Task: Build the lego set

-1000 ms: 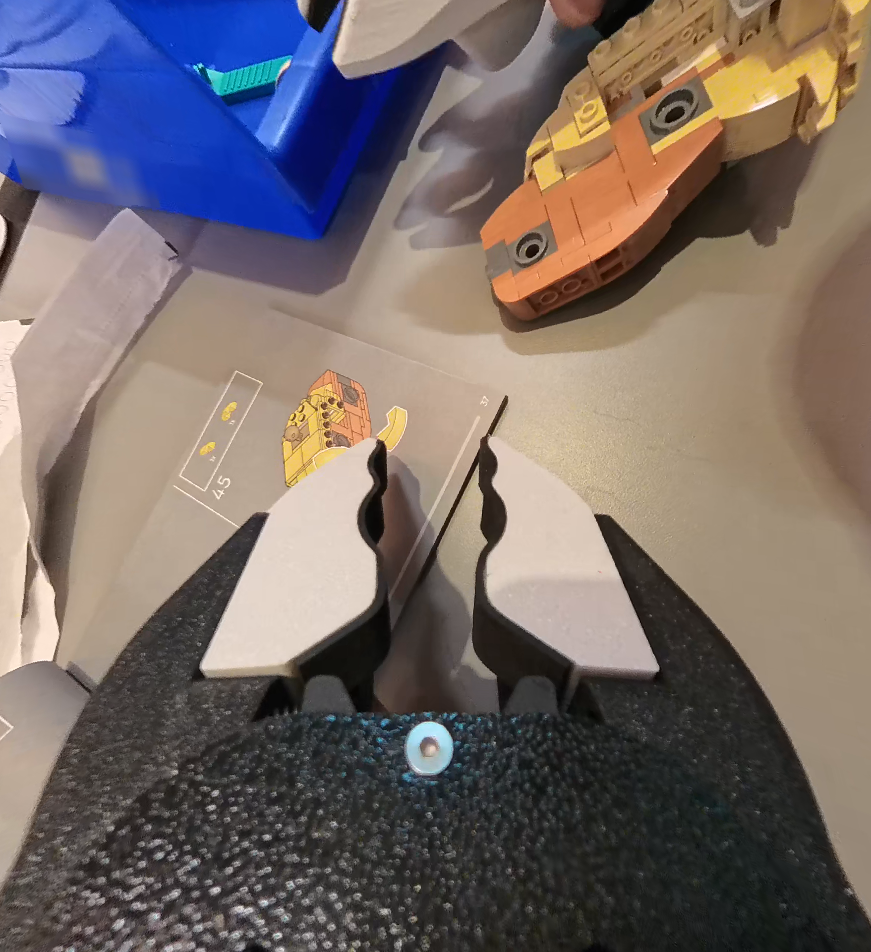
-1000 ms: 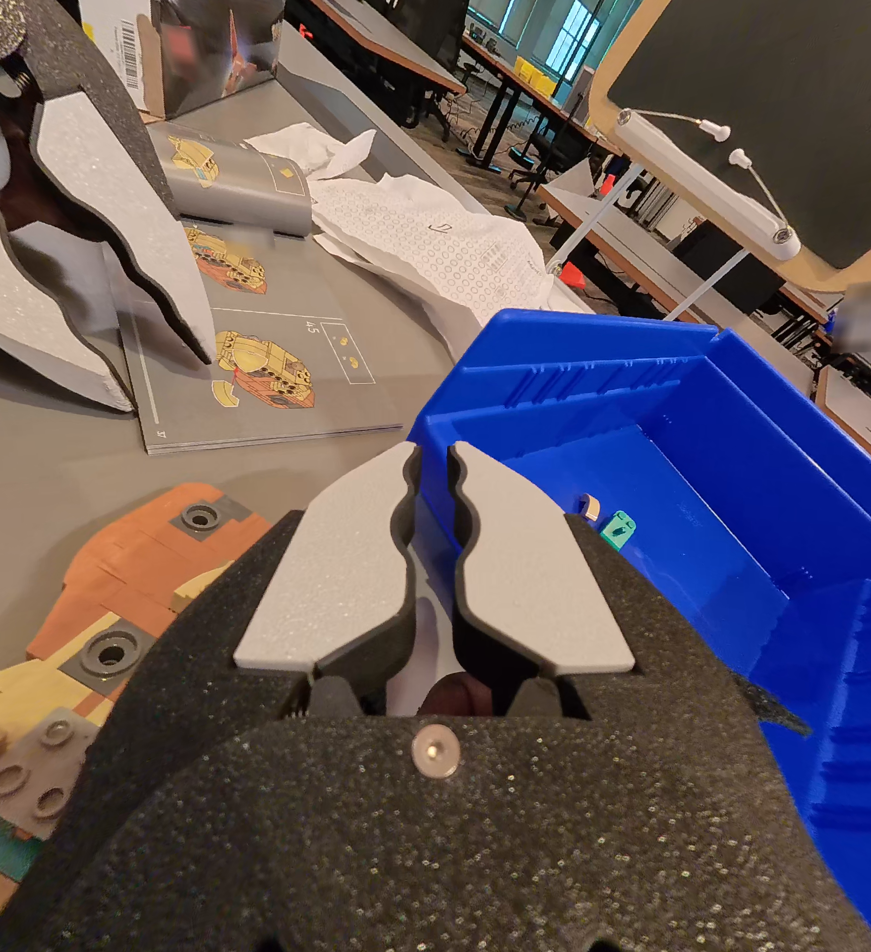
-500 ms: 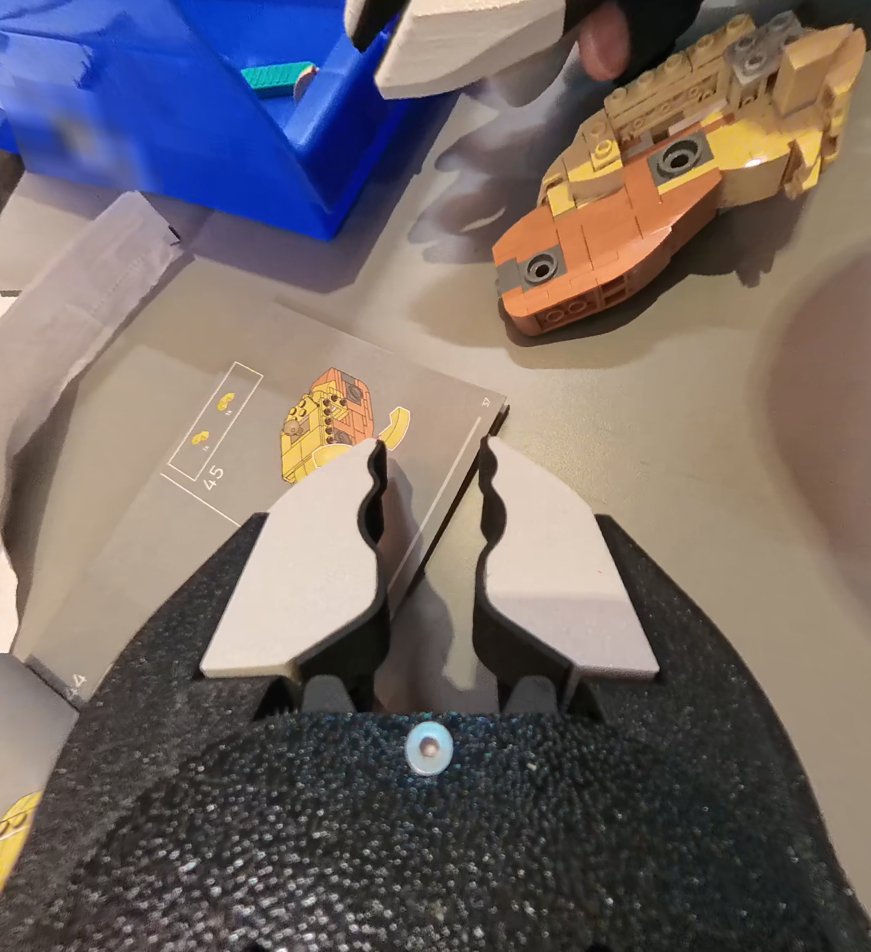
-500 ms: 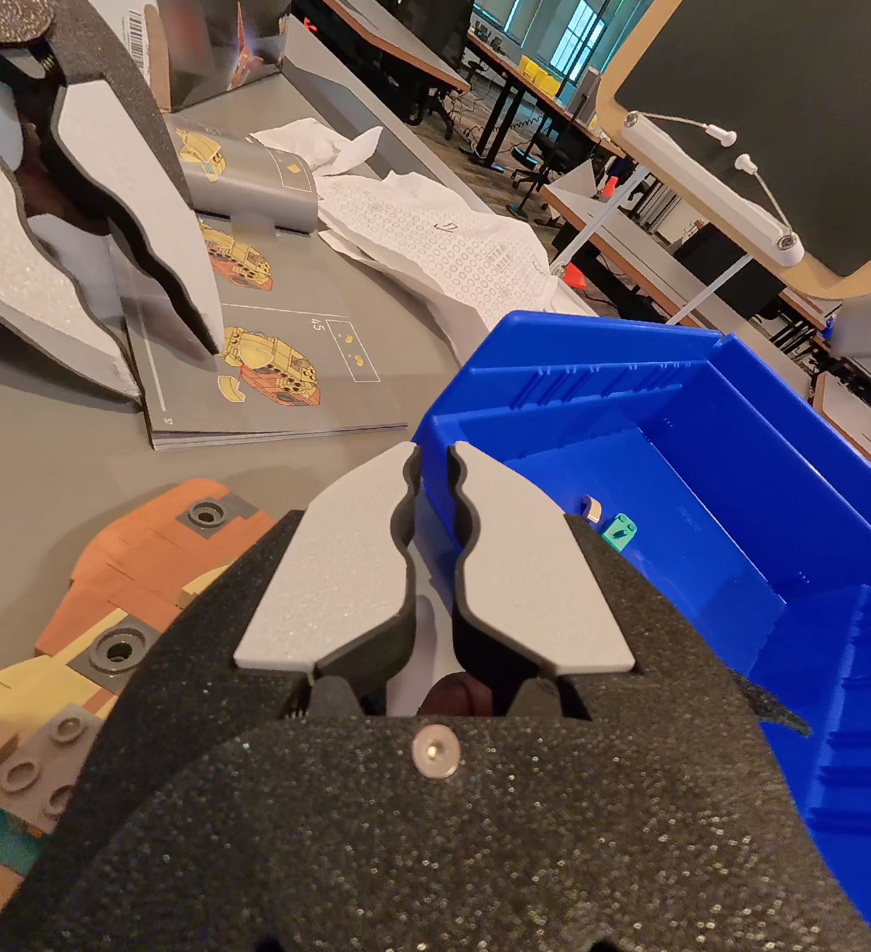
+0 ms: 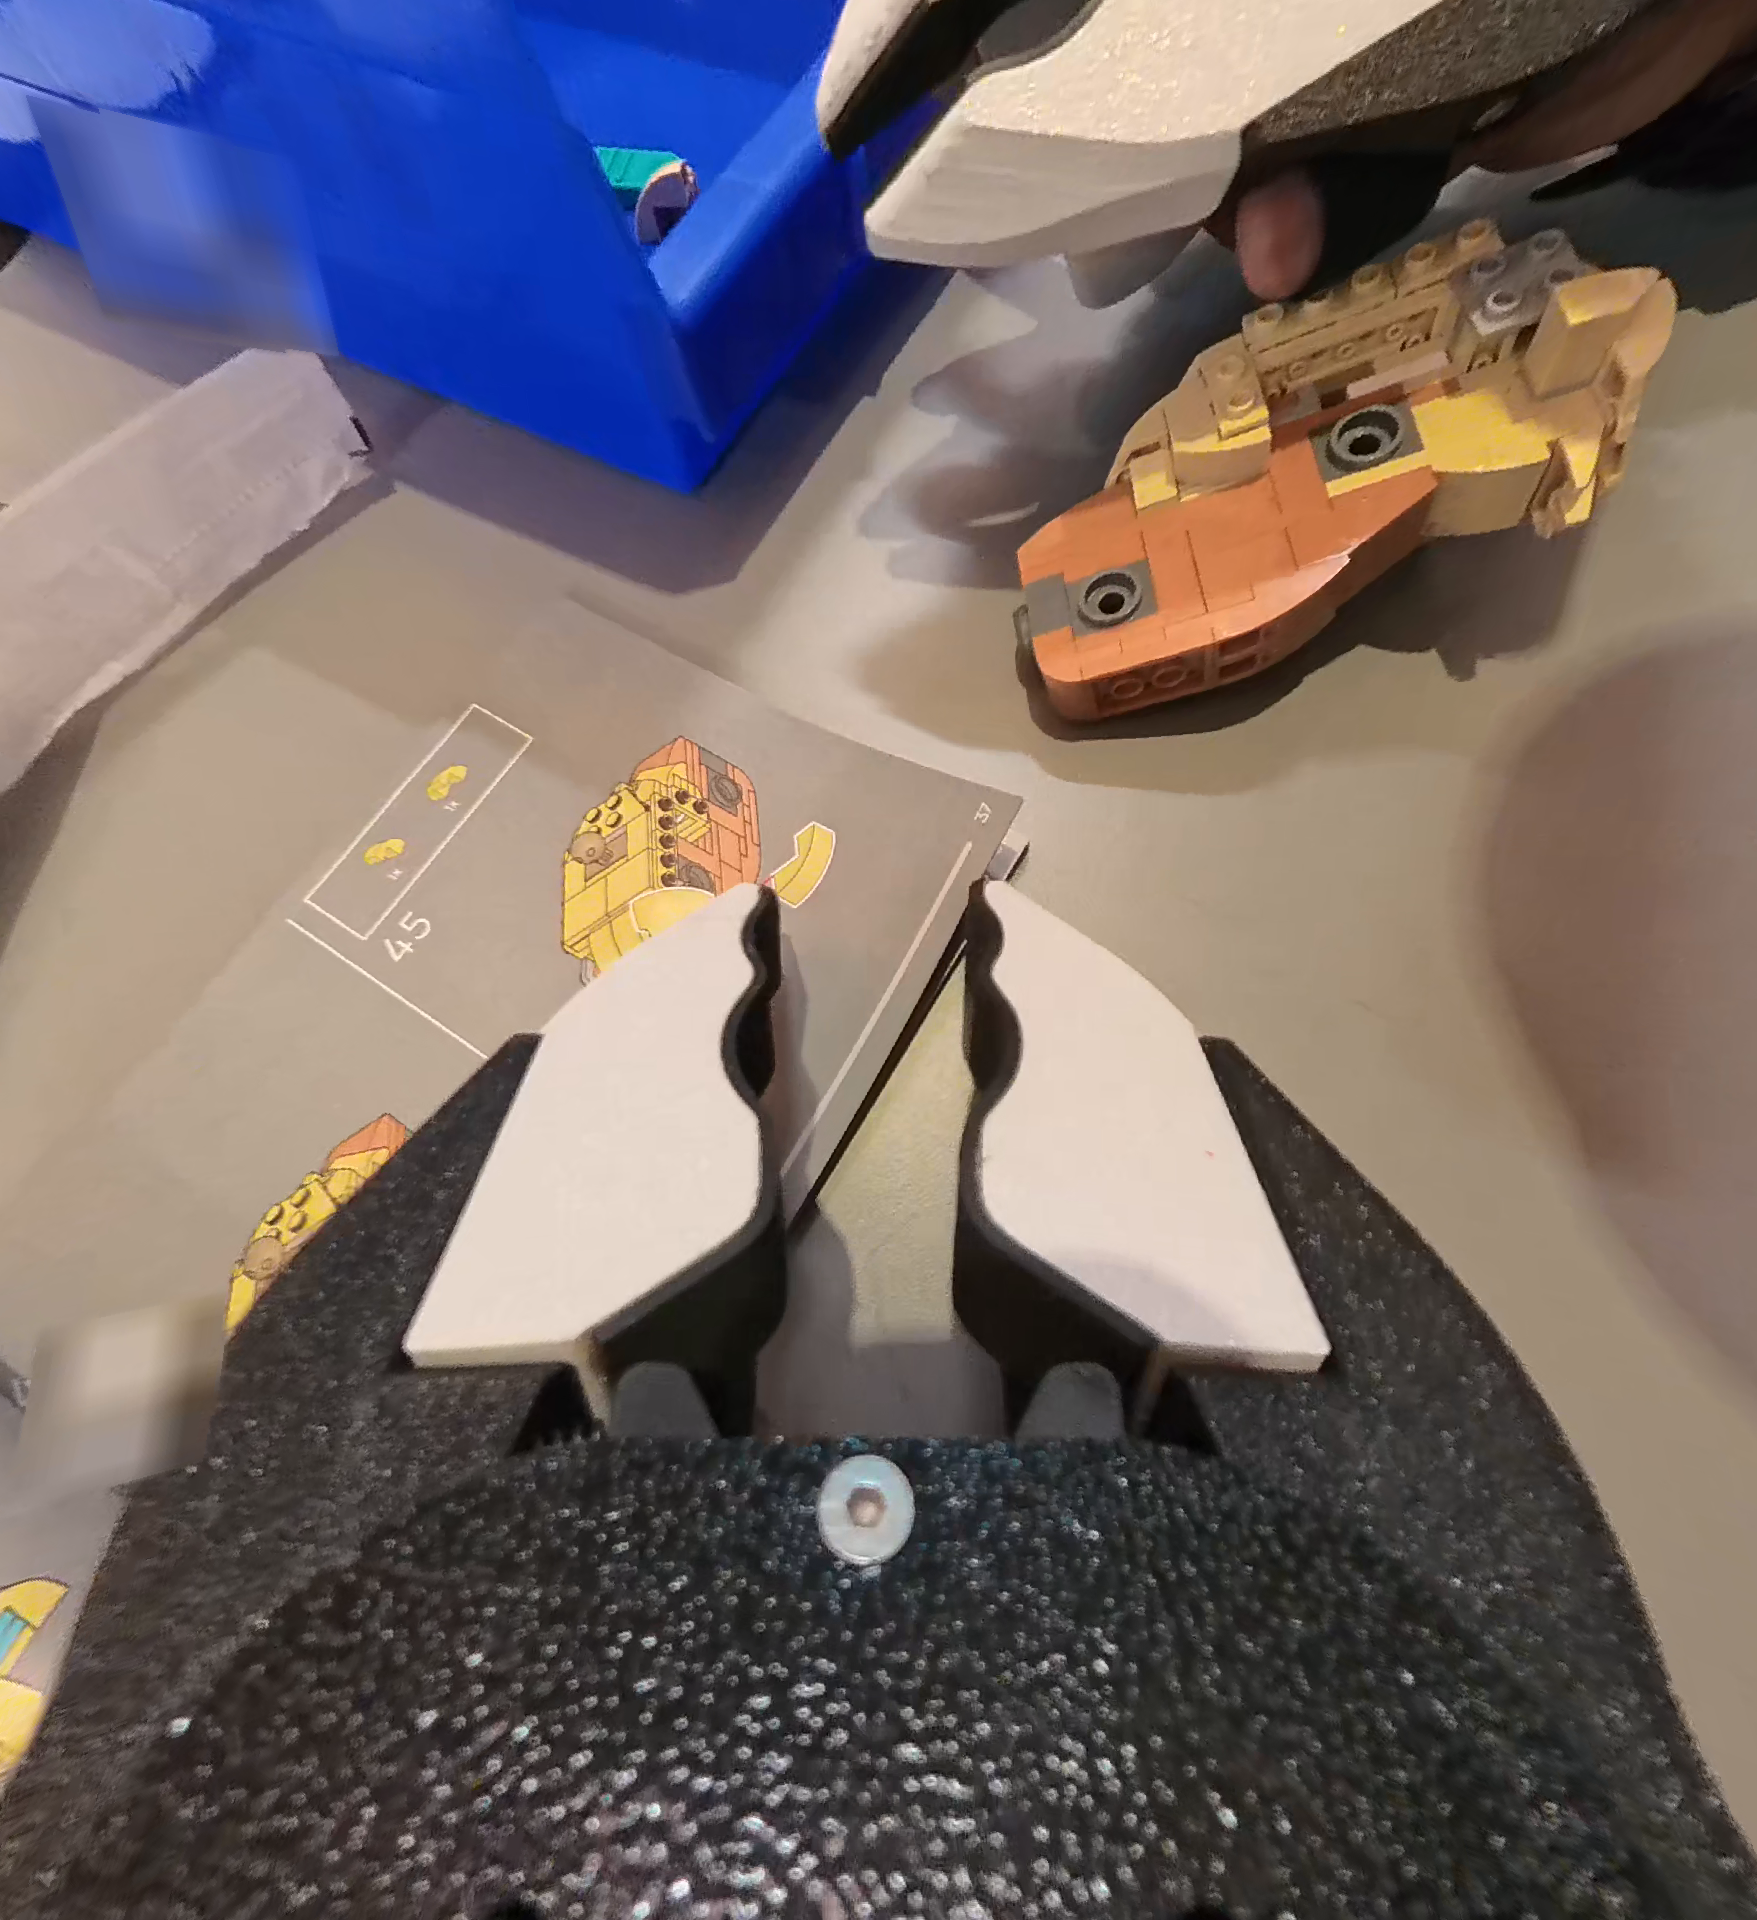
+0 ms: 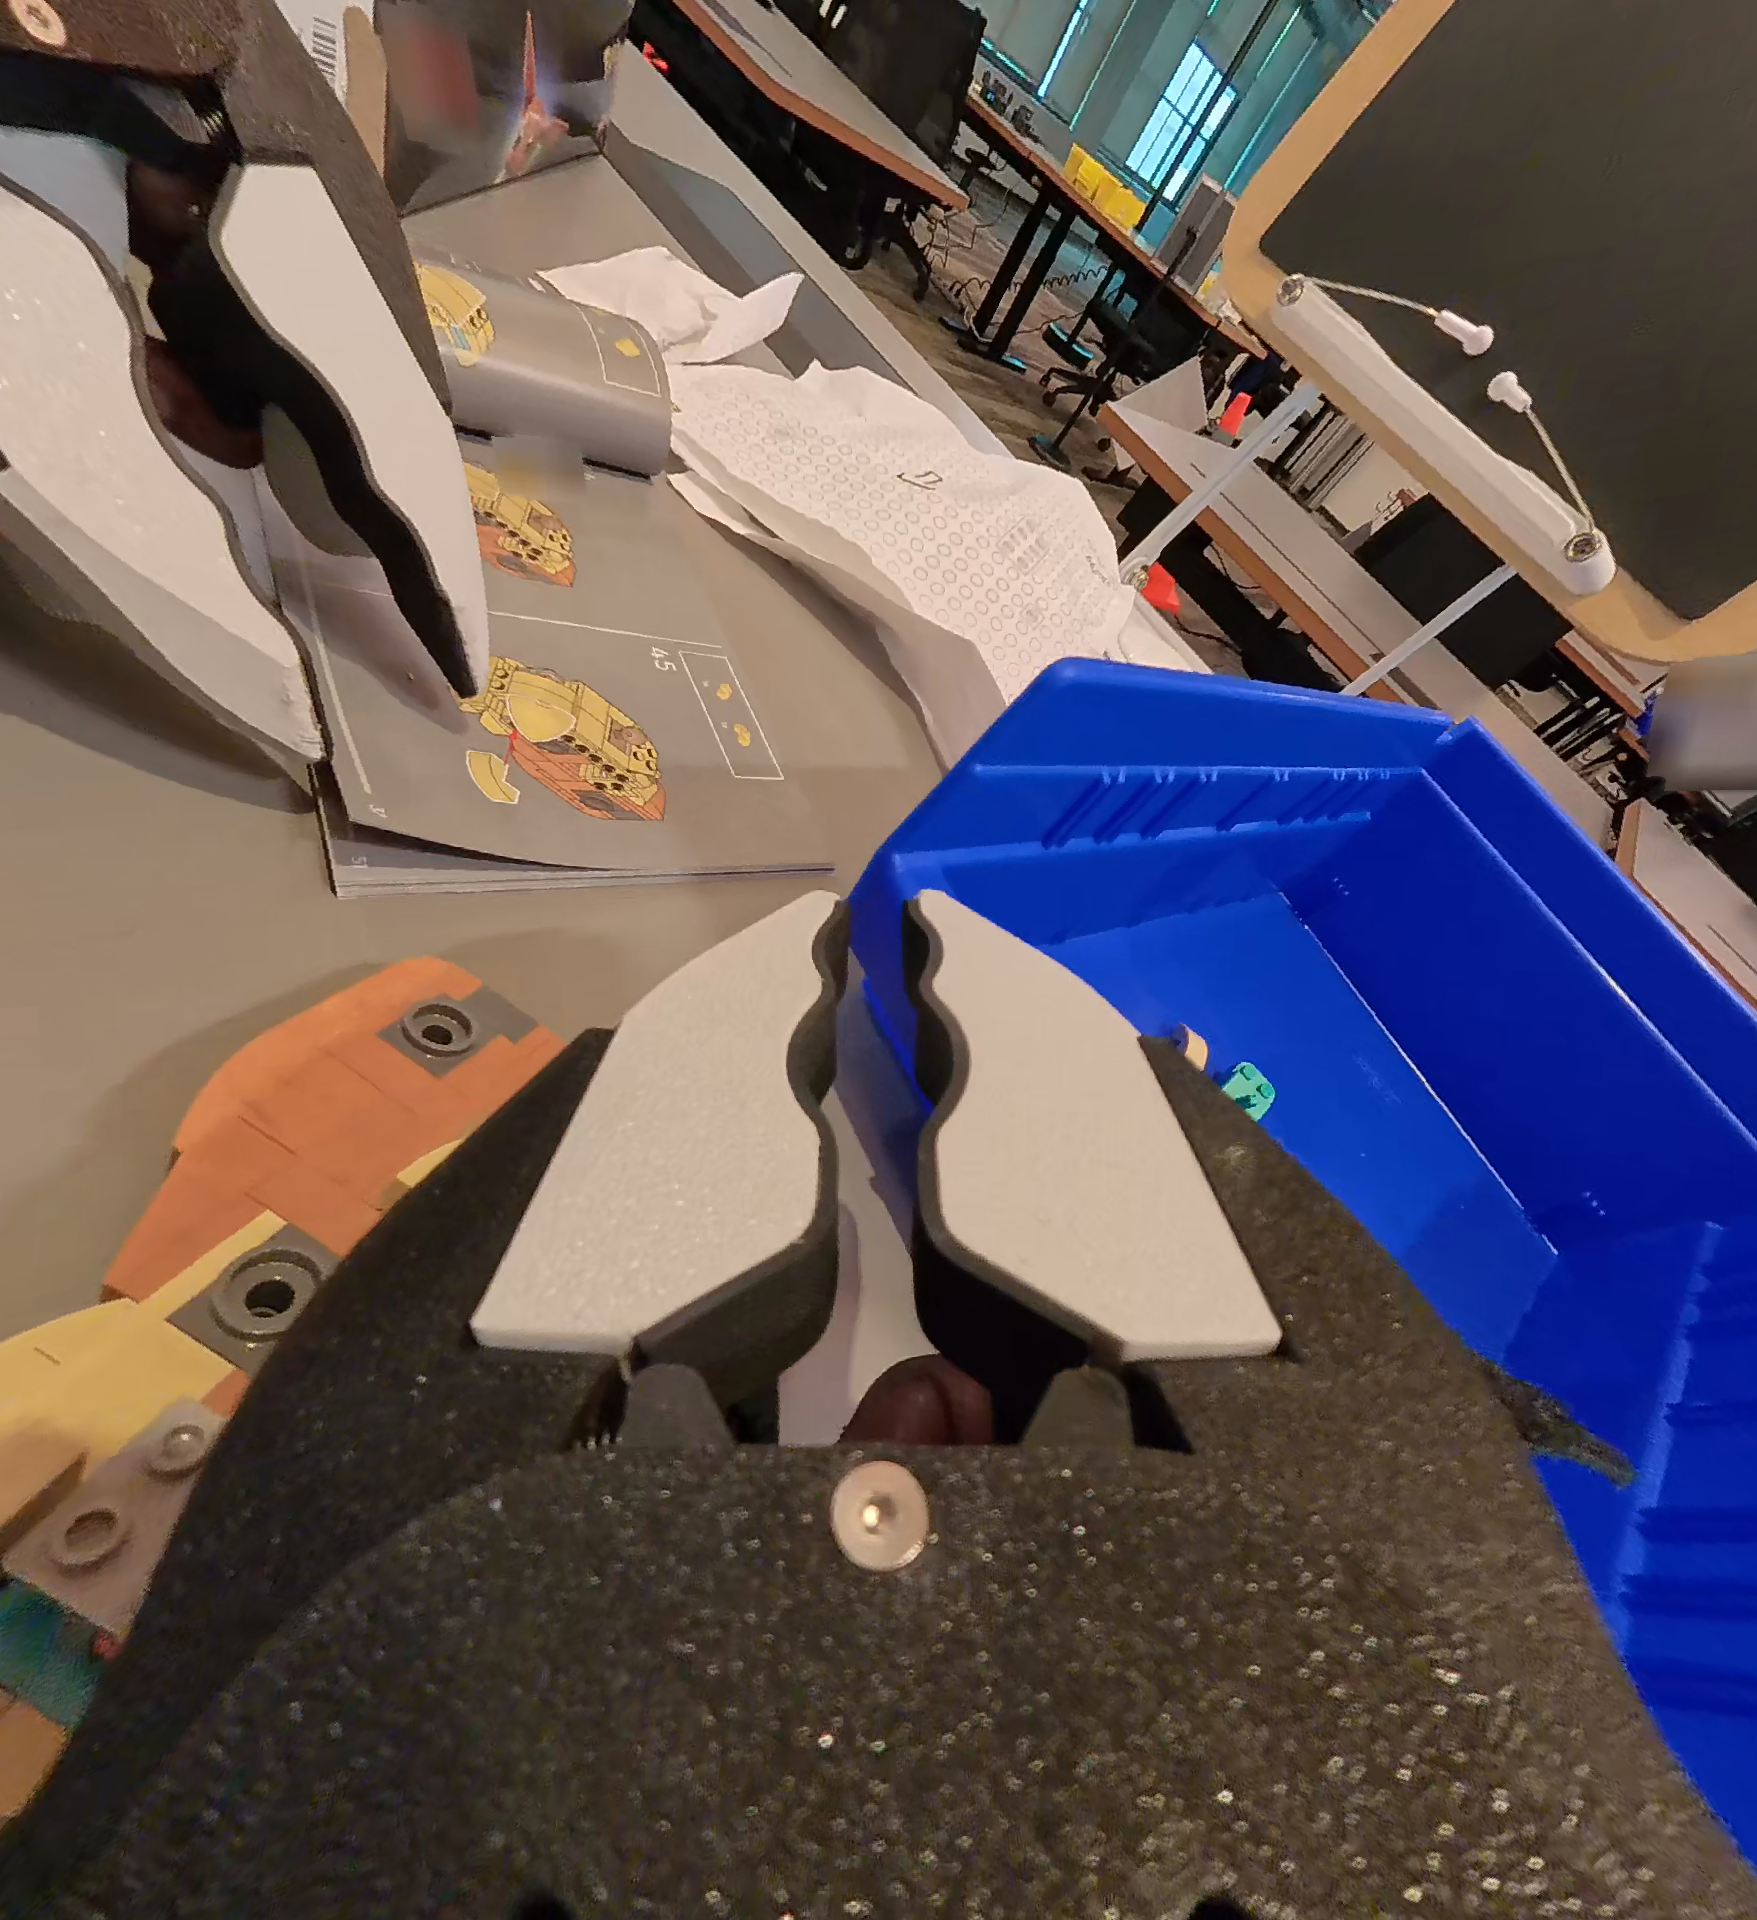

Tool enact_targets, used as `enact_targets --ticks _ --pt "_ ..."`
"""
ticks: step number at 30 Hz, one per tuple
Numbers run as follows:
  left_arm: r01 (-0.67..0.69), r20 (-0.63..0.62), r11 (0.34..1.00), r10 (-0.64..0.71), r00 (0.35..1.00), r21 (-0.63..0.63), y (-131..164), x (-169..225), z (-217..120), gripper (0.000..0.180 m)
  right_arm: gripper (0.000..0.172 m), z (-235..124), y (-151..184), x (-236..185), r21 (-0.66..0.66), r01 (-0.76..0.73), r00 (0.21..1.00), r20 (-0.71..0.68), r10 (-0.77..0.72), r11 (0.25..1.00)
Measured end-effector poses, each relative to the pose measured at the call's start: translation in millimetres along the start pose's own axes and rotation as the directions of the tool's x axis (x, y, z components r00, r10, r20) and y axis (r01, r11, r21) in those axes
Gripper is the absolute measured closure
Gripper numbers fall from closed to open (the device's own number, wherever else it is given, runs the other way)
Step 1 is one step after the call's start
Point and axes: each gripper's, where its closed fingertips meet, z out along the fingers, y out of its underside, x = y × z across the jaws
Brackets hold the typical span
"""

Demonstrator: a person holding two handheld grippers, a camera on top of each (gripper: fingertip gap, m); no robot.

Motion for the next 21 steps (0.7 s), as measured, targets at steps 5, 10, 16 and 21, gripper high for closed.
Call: enact_targets --ticks 5,10,16,21 --pt "0.015 -0.01 1.0 -0.015 1.0 0.003 0.5 -0.5 0.1 0.147 0.161 -2.6 -5.9 -0.9 0.03 0.037 0.999 0.022 -0.037 0.999" --pt "0.052 -0.034 0.999 -0.052 0.998 0.01 0.2 -1.5 -0.4 0.147 0.159 -4.0 -13.7 -13.6 0.058 -0.024 0.981 0.194 0.012 0.998" --pt "0.078 -0.062 0.997 -0.078 0.995 0.002 1.1 -1.1 0.2 0.147 0.154 -0.6 -25.8 -54.2 0.026 0.087 0.867 0.491 -0.089 0.996" --pt "0.085 -0.067 0.996 -0.085 0.994 -0.009 2.1 -1.2 1.5 0.147 0.15 18.6 -27.8 -72.0 0.012 0.278 0.79 0.566 -0.236 0.961"
